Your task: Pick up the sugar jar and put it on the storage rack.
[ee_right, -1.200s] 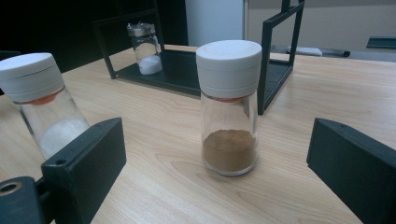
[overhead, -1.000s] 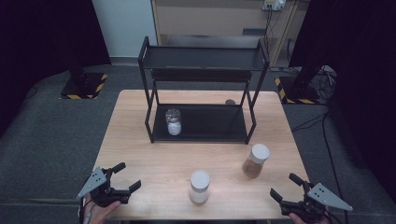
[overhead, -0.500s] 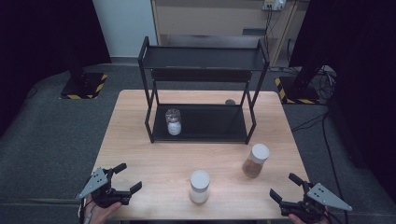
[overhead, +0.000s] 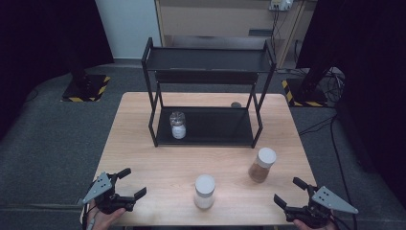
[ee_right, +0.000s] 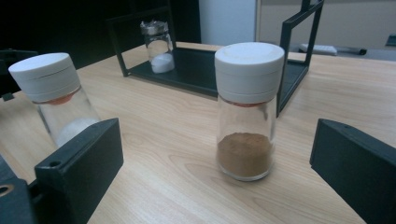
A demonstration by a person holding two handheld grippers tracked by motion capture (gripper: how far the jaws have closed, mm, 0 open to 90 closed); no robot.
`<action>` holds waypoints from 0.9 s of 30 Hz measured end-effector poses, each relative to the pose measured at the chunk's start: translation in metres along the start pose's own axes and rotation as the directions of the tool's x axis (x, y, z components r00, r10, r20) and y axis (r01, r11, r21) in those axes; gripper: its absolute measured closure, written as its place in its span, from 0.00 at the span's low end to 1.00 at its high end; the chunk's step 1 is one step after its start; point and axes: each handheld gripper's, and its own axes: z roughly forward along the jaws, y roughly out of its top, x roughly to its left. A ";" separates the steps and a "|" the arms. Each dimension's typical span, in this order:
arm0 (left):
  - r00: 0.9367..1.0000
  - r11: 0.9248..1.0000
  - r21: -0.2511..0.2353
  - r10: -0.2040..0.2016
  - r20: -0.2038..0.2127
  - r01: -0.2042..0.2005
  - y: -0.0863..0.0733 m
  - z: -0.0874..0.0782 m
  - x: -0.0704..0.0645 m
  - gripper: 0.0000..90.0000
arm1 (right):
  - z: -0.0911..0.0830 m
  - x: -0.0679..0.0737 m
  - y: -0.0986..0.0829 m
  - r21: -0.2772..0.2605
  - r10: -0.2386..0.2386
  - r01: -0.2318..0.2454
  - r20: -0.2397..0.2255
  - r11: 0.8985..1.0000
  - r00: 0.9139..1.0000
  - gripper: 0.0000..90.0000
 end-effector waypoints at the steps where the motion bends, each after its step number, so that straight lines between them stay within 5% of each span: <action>1: 1.000 1.000 -0.001 0.000 -0.001 0.000 0.000 0.000 0.000 0.00 | 0.001 0.000 0.001 0.007 0.002 -0.002 -0.006 1.000 1.000 0.03; 17: 1.000 1.000 -0.002 0.003 -0.013 -0.003 0.000 -0.001 -0.001 0.00 | 0.012 0.000 0.019 -0.012 -0.028 0.028 -0.049 1.000 0.998 0.04; 27: 1.000 1.000 -0.002 0.008 -0.017 -0.008 0.000 -0.001 -0.002 0.00 | 0.037 0.011 0.038 -0.011 -0.074 0.073 -0.117 0.997 0.990 0.03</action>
